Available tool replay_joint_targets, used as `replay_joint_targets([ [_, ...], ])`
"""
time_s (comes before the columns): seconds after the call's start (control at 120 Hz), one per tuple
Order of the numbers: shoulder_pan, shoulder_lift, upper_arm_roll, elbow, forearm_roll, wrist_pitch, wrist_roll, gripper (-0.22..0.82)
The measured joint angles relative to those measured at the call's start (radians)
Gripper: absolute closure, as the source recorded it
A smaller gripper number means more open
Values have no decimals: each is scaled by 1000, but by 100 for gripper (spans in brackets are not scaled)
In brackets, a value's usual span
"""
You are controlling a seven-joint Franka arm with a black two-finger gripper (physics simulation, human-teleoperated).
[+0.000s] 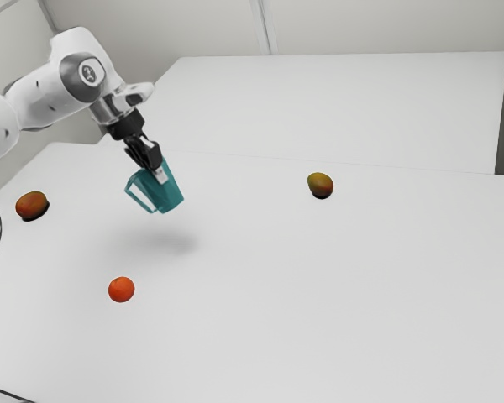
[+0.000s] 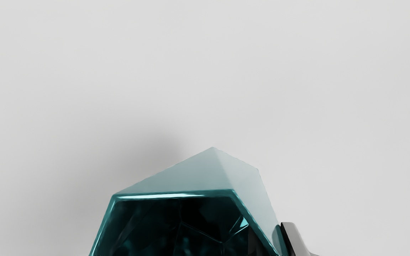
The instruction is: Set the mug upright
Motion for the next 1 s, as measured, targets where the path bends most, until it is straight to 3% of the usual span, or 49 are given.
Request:
replay_joint_targets([
  [0.375, -11, -56, -103, -248, 243, 343, -186, 78],
  [1.0, -33, 41, -116, -319, 306, 508, -381, 78],
])
